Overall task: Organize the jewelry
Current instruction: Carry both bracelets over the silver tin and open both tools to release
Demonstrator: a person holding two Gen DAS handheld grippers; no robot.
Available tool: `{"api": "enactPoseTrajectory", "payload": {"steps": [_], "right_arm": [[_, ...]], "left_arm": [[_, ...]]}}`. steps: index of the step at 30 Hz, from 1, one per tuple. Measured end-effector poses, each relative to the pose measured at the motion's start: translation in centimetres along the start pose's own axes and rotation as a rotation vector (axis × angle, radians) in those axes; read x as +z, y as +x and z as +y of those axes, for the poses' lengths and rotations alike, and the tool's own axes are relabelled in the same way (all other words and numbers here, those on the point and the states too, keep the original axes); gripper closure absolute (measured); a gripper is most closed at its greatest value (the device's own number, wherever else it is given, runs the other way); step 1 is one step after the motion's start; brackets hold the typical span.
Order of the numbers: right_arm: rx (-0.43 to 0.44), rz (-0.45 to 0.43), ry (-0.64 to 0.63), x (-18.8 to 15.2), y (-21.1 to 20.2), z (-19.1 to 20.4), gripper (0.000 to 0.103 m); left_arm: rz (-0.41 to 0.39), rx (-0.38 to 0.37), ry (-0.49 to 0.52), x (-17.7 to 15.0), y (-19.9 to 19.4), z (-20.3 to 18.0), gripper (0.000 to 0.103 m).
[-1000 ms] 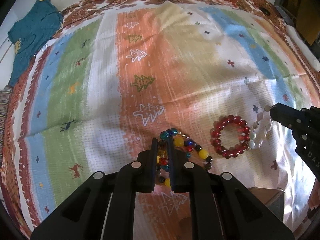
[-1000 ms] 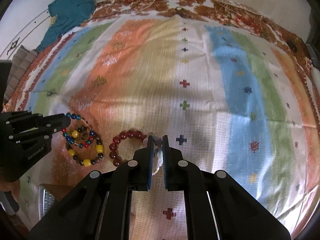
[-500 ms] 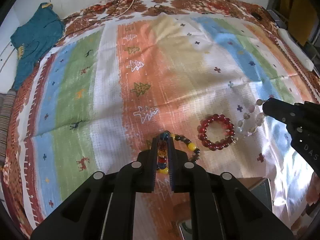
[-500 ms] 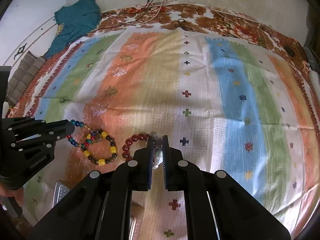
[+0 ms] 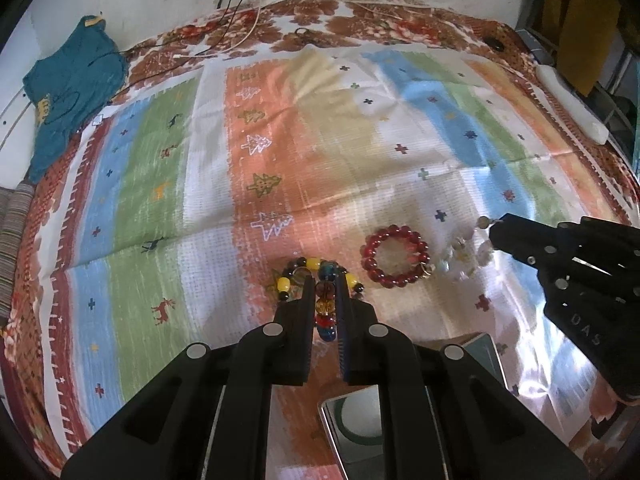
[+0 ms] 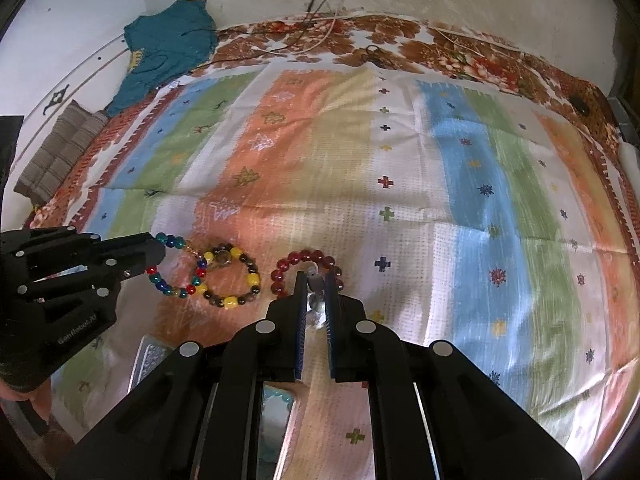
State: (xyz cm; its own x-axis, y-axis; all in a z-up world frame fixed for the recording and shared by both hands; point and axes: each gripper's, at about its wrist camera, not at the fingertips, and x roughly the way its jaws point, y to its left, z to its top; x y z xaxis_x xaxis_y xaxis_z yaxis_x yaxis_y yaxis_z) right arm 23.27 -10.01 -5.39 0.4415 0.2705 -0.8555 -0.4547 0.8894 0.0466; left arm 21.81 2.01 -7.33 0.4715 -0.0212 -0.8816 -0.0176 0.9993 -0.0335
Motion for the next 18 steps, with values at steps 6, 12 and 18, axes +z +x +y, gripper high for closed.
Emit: {"api": "enactPoseTrajectory", "payload": {"steps": [6, 12, 18], "right_arm": [[0.001, -0.012, -0.013, -0.2, -0.8, 0.8, 0.094], [0.009, -0.024, -0.016, -0.7, -1.8, 1.3, 0.094], [0.017, -0.034, -0.018, -1.5, -2.5, 1.7, 0.094]], "left_arm": [[-0.019, -0.024, -0.006, -0.5, -1.3, -0.3, 0.094], [-0.022, -0.035, 0.004, -1.1, -2.1, -0.7, 0.094], [-0.041, -0.05, 0.005, -1.7, -3.2, -1.0, 0.094]]}}
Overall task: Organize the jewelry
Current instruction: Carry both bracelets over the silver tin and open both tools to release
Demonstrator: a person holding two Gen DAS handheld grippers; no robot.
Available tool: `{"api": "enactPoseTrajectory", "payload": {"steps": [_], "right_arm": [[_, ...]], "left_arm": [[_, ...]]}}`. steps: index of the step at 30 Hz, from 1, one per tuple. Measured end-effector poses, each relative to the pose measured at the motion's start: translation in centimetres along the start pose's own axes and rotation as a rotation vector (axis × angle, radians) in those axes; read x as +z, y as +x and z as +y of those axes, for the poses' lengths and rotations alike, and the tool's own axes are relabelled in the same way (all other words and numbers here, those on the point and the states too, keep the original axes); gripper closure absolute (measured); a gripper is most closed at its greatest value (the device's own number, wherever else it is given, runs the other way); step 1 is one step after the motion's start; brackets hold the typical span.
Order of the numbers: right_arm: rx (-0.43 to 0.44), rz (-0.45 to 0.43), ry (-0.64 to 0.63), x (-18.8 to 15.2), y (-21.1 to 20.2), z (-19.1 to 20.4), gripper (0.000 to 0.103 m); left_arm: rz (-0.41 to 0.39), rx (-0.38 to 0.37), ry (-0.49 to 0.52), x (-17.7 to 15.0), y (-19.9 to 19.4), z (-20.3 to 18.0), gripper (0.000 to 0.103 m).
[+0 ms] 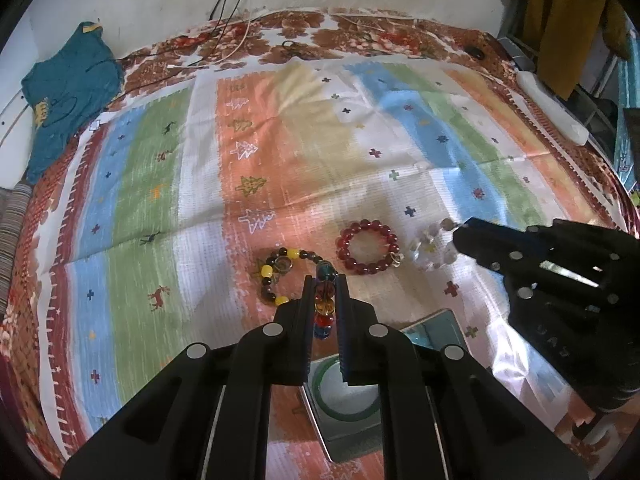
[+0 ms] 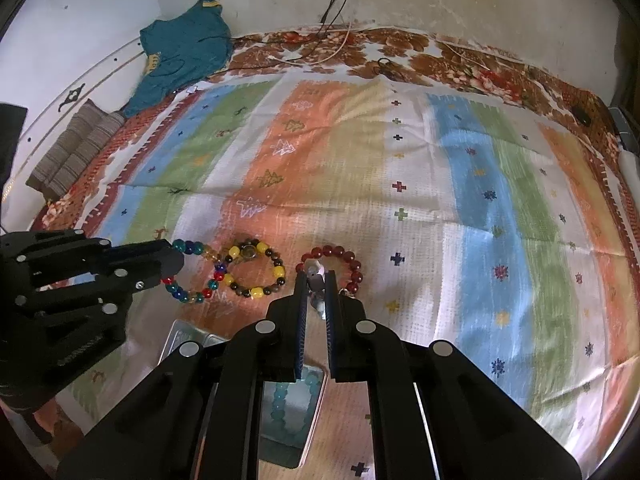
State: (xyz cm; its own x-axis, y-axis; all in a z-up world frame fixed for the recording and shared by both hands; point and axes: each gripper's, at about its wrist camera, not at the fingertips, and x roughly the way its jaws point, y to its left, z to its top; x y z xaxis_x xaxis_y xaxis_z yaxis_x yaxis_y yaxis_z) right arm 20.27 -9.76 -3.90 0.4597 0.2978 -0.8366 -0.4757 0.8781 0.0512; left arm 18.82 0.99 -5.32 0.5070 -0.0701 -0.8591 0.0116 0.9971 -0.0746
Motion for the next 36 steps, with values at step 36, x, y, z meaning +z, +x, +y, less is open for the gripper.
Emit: {"api": "enactPoseTrajectory", "payload": {"steps": [36], "right_arm": [[0.047, -0.008, -0.04, -4.6, -4.1, 3.1, 0.094]], "left_arm": [[-0.079, -0.075, -0.002, -4.9, -5.9, -1.5, 0.094]]}}
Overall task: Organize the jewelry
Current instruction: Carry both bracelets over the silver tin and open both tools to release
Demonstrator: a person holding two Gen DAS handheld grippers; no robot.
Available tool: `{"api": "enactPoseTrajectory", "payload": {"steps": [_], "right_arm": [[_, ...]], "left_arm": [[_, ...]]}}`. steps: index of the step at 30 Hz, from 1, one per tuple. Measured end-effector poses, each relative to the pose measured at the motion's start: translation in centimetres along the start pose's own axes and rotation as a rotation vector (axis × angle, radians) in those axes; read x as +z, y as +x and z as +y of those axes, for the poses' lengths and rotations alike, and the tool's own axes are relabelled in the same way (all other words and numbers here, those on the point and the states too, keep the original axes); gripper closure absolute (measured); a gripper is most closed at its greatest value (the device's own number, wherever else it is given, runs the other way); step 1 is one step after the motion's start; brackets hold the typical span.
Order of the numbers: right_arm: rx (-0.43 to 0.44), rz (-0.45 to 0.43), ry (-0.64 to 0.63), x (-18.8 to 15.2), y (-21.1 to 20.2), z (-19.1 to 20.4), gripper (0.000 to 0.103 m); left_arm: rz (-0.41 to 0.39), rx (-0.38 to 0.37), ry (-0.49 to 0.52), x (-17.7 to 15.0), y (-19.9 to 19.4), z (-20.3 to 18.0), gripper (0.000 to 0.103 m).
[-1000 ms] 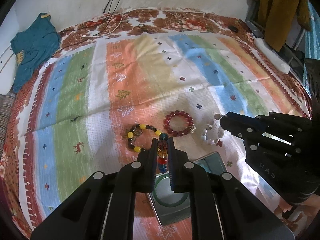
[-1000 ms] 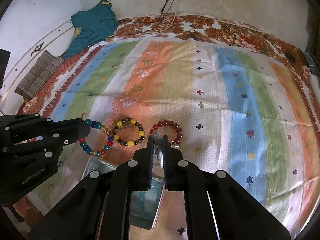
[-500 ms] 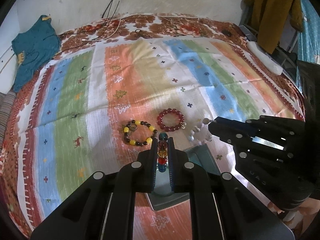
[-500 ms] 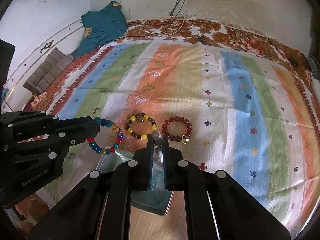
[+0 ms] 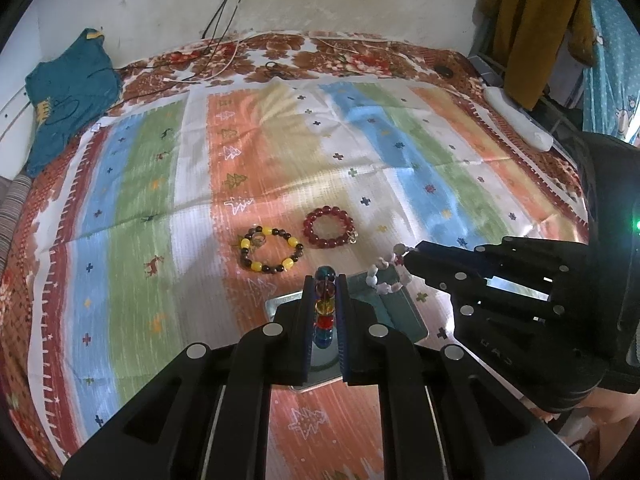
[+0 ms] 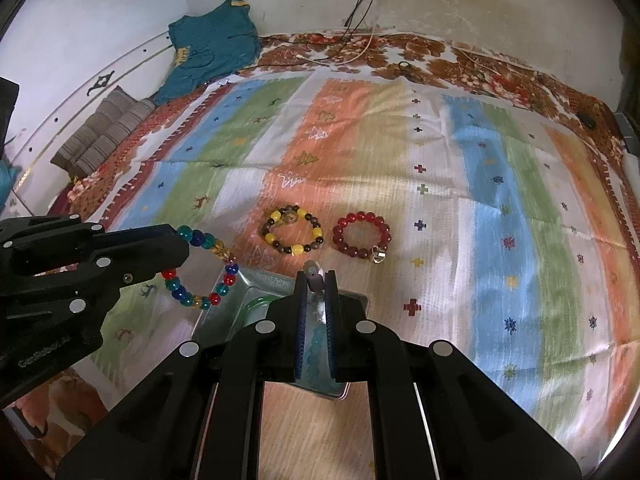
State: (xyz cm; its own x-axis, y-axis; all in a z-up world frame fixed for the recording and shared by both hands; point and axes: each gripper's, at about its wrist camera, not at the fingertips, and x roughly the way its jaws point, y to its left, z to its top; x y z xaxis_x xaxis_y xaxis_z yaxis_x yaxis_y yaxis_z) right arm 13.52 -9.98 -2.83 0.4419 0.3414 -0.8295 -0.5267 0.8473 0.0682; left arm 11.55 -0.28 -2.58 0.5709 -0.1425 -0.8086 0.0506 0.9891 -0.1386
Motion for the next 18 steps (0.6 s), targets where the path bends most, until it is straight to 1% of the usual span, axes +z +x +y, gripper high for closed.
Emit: {"api": "enactPoseTrajectory", "payload": {"steps": [3, 4, 5, 6, 7, 8, 9, 11, 17, 18], "right_arm": [[0.012, 0.04, -0.017, -0.4, 0.6, 0.2, 0.094], [-0.012, 0.05, -0.019, -0.6, 0.9, 0.1, 0.093], [-0.027, 0.054, -0.019, -0.6, 1.1, 0.1, 0.093], [-0.038, 0.058, -0.018, -0.6, 1.2, 0.0, 0.091], [-0.046, 0.063, -0.011, -0.6, 1.4, -0.1, 0.083], [-0.05, 0.068, -0.004, -0.6, 1.6, -0.3, 0.07], [-0.054, 0.068, -0.002, -0.6, 1.6, -0.3, 0.068], [-0.056, 0.067, 0.0, -0.5, 1.6, -0.4, 0.068], [-0.07, 0.081, 0.021, -0.4, 2.2, -1.0, 0.068], [-0.072, 0.08, 0.026, -0.4, 2.3, -1.2, 0.068]], "left_arm": [[0.012, -0.007, -0.009, -0.1, 0.1, 0.1, 0.094], [0.022, -0.007, -0.016, -0.2, 0.3, 0.2, 0.094], [0.028, 0.004, -0.027, -0.2, 0.4, 0.4, 0.092], [0.026, 0.022, -0.036, -0.2, 0.5, 0.6, 0.087], [0.023, 0.038, -0.046, -0.1, 0.5, 0.9, 0.084], [0.02, 0.042, -0.057, -0.1, 0.5, 1.3, 0.082], [0.019, 0.046, -0.065, -0.1, 0.4, 1.5, 0.082], [0.017, 0.057, -0.081, 0.0, 0.4, 2.1, 0.082], [0.028, 0.074, -0.116, 0.2, 0.9, 3.3, 0.07], [0.031, 0.075, -0.119, 0.3, 1.0, 3.4, 0.069]]}}
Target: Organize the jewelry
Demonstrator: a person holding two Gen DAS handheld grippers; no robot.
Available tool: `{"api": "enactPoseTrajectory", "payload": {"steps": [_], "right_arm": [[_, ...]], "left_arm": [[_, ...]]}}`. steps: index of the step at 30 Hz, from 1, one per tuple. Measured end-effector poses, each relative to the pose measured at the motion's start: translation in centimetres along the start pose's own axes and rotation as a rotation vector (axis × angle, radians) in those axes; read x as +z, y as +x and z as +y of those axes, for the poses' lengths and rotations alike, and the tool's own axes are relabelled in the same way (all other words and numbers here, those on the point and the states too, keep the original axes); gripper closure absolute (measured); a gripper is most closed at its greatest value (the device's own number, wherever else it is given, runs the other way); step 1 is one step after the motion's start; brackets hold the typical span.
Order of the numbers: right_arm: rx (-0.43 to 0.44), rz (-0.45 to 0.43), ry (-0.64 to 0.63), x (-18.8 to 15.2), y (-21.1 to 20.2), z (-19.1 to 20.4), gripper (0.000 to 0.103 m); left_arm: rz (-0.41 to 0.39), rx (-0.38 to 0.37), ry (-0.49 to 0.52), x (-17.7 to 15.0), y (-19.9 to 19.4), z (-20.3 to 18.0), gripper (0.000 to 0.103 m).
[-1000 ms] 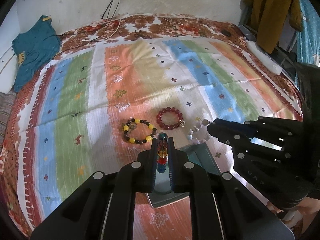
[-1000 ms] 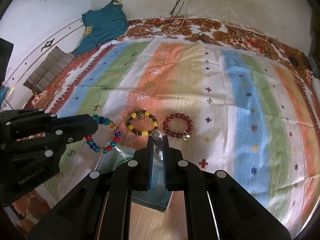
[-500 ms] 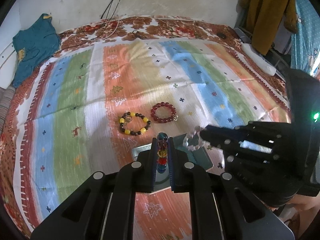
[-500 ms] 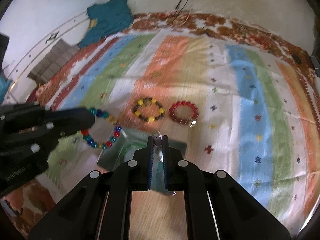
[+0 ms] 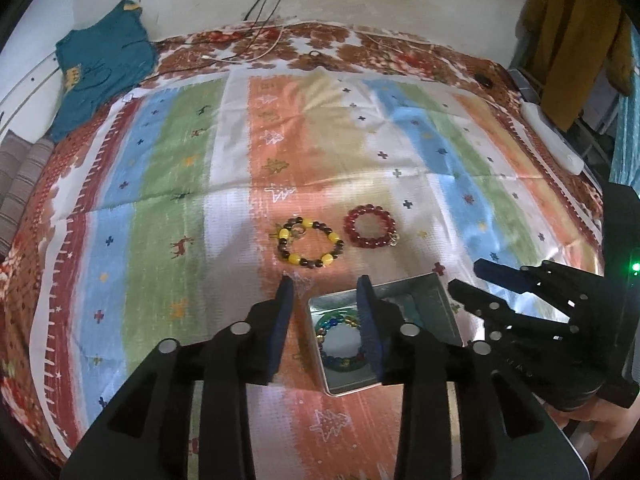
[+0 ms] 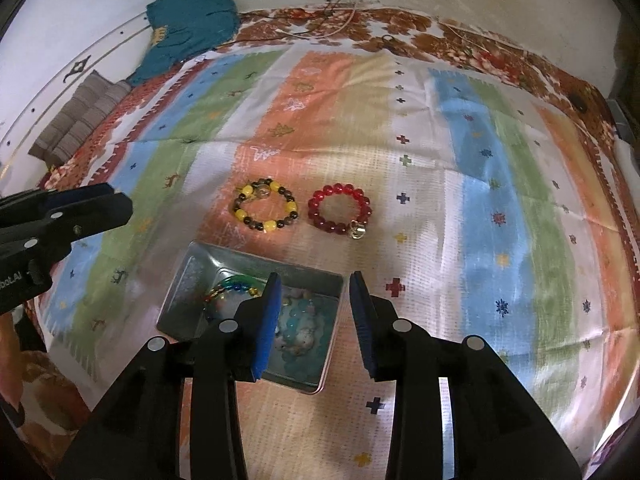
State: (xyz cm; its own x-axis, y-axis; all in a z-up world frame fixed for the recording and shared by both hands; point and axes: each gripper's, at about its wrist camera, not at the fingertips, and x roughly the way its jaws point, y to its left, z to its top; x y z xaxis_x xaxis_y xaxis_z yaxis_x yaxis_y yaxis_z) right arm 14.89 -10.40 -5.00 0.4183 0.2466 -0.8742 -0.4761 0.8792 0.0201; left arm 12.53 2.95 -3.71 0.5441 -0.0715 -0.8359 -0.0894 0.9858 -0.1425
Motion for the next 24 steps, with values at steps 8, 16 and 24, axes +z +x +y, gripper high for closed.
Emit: {"api": "enactPoseTrajectory", "payload": {"steps": [8, 16, 24], "right_arm": [[0.004, -0.01, 0.045, 0.8, 0.4, -1.0, 0.058], [-0.005, -0.009, 0.078, 2.0, 1.5, -2.1, 0.049], [0.009, 0.002, 0.112, 2.7, 2.6, -3.0, 0.036]], "left_arm": [[0.028, 0.05, -0.022, 0.5, 1.7, 1.2, 0.06], [0.041, 0.085, -0.046, 1.5, 3.6, 1.8, 0.043], [0.071, 0.127, -0.053, 2.3, 5.5, 2.3, 0.038]]}}
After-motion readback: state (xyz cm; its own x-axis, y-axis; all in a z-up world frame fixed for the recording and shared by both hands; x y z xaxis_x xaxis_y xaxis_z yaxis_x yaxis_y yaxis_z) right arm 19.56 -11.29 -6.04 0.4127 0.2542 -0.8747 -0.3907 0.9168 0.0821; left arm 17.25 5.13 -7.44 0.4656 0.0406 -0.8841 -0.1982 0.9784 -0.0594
